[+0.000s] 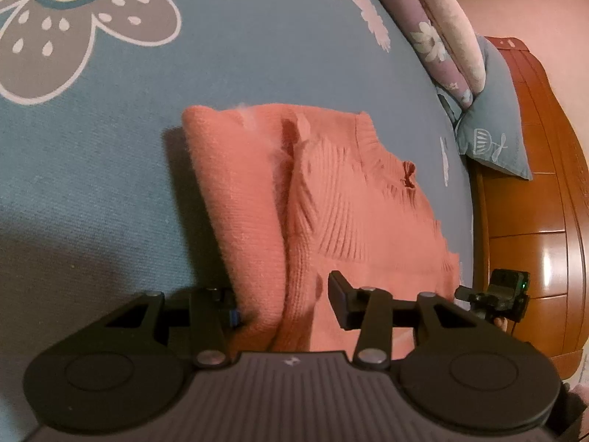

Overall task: Fold clothes
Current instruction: 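Grasp the sweater's folded side edge with the left gripper while the right gripper grasps it too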

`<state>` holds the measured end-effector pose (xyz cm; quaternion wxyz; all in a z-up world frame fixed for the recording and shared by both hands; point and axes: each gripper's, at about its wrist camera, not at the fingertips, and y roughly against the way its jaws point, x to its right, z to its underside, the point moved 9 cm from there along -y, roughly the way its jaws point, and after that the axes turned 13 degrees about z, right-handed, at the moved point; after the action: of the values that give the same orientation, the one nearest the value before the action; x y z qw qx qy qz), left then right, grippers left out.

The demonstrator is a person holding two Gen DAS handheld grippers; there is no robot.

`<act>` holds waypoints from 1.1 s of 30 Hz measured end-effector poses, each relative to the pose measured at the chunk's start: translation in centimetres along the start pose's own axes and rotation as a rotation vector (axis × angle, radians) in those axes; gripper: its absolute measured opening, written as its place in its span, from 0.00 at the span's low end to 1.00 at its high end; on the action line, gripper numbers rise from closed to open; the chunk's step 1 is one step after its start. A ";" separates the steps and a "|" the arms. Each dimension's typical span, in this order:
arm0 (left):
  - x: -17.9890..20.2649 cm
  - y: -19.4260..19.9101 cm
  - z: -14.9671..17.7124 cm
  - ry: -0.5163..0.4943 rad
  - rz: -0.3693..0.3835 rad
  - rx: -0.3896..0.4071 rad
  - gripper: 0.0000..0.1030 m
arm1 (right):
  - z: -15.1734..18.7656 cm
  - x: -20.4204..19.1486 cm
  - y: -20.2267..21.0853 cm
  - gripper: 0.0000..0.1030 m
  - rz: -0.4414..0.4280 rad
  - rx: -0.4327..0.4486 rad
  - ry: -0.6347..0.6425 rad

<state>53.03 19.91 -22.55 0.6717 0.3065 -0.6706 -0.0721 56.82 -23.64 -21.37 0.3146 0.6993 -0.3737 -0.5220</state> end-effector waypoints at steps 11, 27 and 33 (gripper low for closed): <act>0.5 -0.5 -0.1 -0.053 -0.038 -0.081 0.45 | 1.5 -0.4 -0.5 1.00 0.119 -0.021 0.157; 0.8 0.2 0.7 -0.142 -0.112 -0.128 0.32 | 0.6 2.8 0.3 0.47 0.134 -0.085 0.077; 0.5 0.2 0.6 -0.094 -0.121 -0.099 0.36 | 0.8 1.8 -0.1 0.48 0.216 -0.083 0.113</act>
<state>52.43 19.65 -22.03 0.6481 0.3092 -0.6773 -0.1598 56.36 -25.15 -22.57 0.4183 0.6696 -0.4067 -0.4596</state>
